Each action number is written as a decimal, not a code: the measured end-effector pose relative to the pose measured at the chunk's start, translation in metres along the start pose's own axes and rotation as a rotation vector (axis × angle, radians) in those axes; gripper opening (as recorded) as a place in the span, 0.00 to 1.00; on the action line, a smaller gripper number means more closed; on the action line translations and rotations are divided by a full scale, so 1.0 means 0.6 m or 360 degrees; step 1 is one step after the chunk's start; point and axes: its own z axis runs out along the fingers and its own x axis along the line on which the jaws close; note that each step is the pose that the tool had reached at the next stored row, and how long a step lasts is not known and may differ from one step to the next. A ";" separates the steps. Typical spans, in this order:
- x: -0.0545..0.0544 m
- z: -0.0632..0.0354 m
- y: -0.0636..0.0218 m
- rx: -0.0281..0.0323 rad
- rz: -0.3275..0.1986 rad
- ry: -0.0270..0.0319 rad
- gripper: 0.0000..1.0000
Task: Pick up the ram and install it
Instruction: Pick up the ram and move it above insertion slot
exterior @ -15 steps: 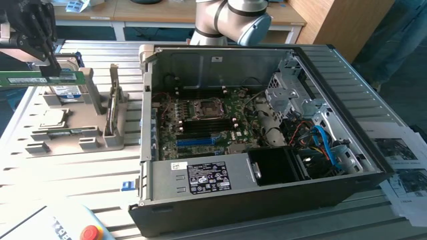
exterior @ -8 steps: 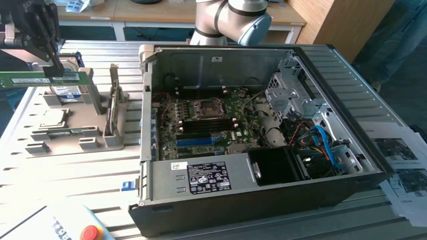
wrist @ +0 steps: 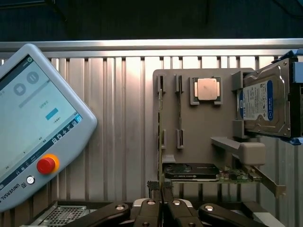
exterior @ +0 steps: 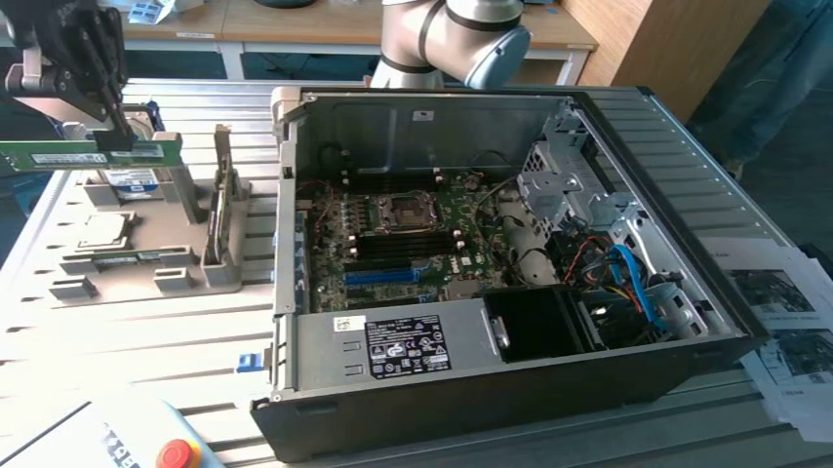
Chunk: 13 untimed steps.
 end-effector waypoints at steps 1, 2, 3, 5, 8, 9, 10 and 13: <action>0.000 0.000 -0.002 0.00001 0.0000 -0.00002 0.12; 0.001 0.000 -0.004 0.00001 0.0000 -0.00002 0.12; 0.001 0.000 -0.005 0.00001 0.0000 -0.00002 0.12; 0.002 0.000 -0.008 0.00000 0.0000 -0.00001 0.12; 0.003 0.000 -0.013 0.00000 0.0000 0.00000 0.12; 0.003 0.000 -0.015 0.00000 0.0000 -0.00001 0.12; 0.003 0.000 -0.017 0.00000 0.0000 0.00000 0.12; 0.005 0.000 -0.025 0.00000 0.0000 -0.00001 0.12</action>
